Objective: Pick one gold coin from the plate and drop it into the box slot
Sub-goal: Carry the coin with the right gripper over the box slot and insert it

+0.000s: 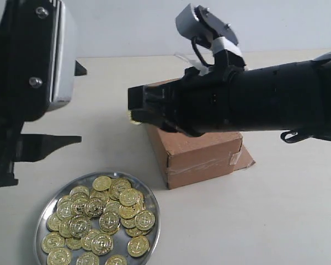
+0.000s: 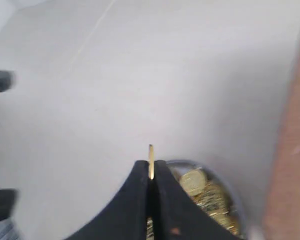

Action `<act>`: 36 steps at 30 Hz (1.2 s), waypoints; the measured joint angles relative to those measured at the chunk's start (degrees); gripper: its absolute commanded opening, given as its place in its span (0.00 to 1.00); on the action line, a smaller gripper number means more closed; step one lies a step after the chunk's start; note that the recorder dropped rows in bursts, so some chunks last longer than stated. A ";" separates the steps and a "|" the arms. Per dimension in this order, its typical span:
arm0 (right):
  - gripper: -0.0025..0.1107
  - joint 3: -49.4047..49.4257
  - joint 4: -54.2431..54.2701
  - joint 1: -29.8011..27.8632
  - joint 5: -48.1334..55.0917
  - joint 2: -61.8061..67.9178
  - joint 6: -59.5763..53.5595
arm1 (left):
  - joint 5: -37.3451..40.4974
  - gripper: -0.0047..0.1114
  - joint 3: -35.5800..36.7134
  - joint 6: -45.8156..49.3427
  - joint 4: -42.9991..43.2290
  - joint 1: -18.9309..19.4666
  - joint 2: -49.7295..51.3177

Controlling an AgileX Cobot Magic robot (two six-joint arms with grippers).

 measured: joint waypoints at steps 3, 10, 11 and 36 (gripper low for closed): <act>0.02 0.00 -1.13 0.00 -11.12 -0.75 0.00 | 1.33 0.65 0.00 -6.69 3.94 0.00 -2.48; 0.02 0.00 -2.58 0.00 -28.67 1.36 -6.35 | 3.08 0.43 1.06 -18.20 4.55 0.00 -10.19; 0.02 0.00 -2.69 0.00 -29.58 2.13 -7.16 | 3.57 0.41 1.59 -18.88 4.55 0.00 -11.20; 0.02 -8.25 -0.03 0.00 -29.93 15.29 -11.99 | 5.00 0.39 9.13 -19.84 4.55 0.00 -18.04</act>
